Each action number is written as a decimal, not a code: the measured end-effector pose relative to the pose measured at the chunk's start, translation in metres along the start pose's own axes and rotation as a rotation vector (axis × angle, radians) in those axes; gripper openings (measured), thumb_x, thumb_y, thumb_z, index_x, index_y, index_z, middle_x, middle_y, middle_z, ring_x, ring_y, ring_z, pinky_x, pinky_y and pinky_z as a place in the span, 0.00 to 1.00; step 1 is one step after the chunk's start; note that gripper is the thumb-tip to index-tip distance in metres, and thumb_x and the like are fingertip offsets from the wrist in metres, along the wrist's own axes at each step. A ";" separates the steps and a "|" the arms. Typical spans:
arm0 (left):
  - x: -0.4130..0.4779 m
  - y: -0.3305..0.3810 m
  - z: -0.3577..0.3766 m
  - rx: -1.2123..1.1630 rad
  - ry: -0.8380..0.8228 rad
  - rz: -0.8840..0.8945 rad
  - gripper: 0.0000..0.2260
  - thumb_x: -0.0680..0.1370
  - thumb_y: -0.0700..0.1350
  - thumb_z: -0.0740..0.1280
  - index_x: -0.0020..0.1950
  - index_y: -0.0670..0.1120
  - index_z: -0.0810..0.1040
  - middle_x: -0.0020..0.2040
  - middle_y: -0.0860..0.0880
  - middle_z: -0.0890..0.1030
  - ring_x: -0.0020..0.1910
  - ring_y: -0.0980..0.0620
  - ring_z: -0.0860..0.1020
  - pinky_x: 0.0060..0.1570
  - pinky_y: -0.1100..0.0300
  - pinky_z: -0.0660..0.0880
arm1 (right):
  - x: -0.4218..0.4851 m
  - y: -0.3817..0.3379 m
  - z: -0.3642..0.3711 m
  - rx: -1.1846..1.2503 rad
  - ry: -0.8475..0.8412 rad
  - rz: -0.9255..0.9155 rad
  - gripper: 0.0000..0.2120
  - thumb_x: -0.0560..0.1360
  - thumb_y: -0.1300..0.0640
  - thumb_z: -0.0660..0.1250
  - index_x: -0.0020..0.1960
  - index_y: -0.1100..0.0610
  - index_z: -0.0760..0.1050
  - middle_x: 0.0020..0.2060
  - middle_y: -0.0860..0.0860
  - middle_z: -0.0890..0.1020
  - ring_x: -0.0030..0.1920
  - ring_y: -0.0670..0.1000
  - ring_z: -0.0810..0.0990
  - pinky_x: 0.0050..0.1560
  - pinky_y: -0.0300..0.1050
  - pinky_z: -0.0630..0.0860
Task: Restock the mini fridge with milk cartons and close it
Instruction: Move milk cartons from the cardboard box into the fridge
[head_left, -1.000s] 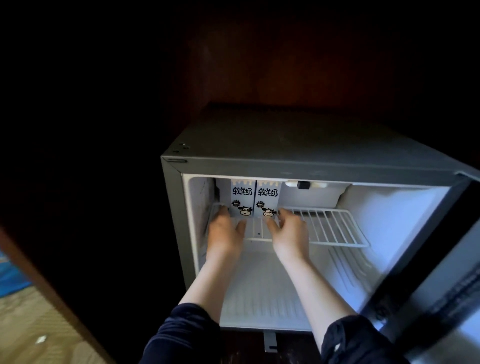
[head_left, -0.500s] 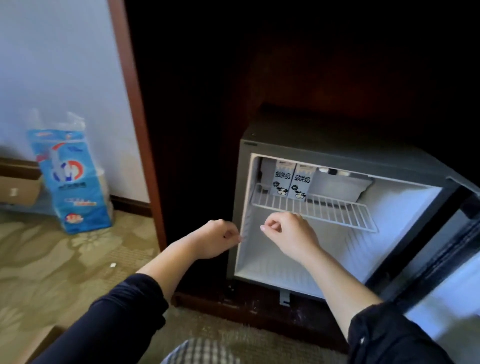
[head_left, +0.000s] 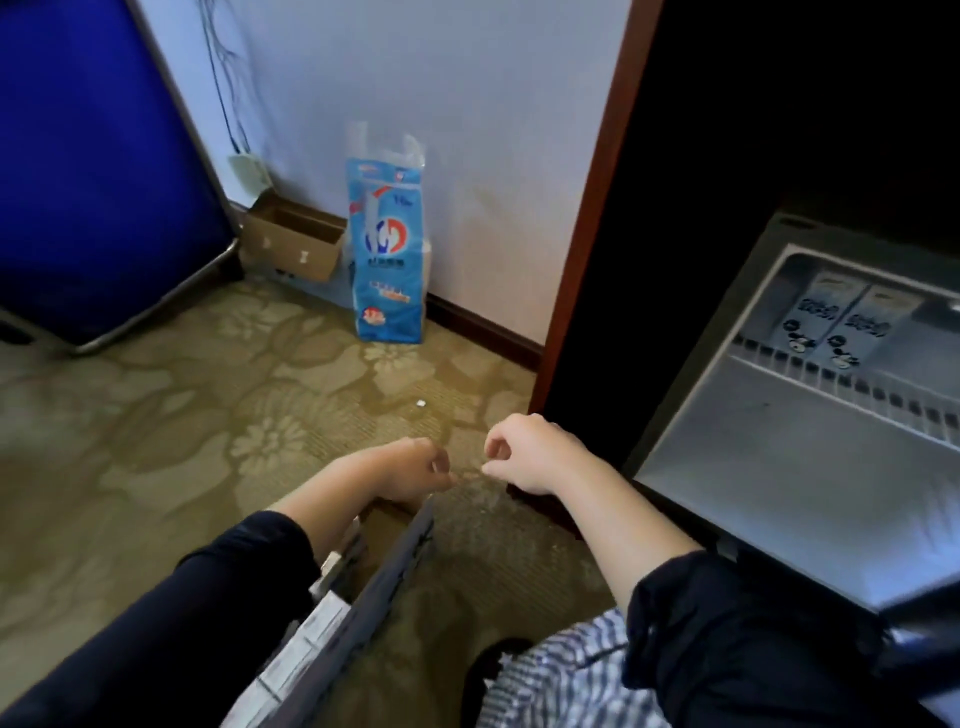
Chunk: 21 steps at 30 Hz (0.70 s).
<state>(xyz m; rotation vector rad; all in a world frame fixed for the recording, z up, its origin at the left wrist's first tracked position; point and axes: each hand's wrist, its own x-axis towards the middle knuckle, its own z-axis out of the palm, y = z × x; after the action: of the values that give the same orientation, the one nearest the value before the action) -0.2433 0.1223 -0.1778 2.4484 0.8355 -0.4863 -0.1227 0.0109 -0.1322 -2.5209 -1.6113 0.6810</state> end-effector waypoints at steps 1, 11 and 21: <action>-0.003 -0.016 0.008 -0.015 0.008 -0.032 0.17 0.79 0.52 0.60 0.63 0.44 0.75 0.60 0.45 0.78 0.59 0.46 0.75 0.57 0.58 0.71 | 0.007 -0.010 0.011 0.011 -0.025 -0.014 0.10 0.76 0.50 0.66 0.55 0.51 0.78 0.52 0.51 0.81 0.53 0.53 0.79 0.51 0.48 0.77; -0.027 -0.135 0.118 -0.134 0.170 -0.398 0.15 0.78 0.52 0.62 0.59 0.44 0.71 0.58 0.45 0.77 0.53 0.48 0.76 0.48 0.57 0.72 | 0.048 -0.069 0.127 0.021 -0.144 -0.237 0.14 0.77 0.56 0.64 0.63 0.55 0.74 0.58 0.55 0.79 0.58 0.57 0.78 0.56 0.56 0.77; -0.047 -0.150 0.187 -0.251 0.432 -0.597 0.16 0.76 0.61 0.61 0.54 0.51 0.68 0.41 0.55 0.75 0.36 0.56 0.75 0.27 0.62 0.69 | 0.090 -0.090 0.193 -0.133 -0.148 -0.441 0.30 0.75 0.67 0.63 0.74 0.54 0.60 0.75 0.52 0.59 0.71 0.57 0.63 0.64 0.55 0.70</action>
<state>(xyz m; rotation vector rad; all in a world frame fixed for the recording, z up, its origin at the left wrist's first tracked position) -0.4060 0.0982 -0.3586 2.0678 1.7117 -0.0314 -0.2446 0.0967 -0.3082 -2.1122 -2.2302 0.7357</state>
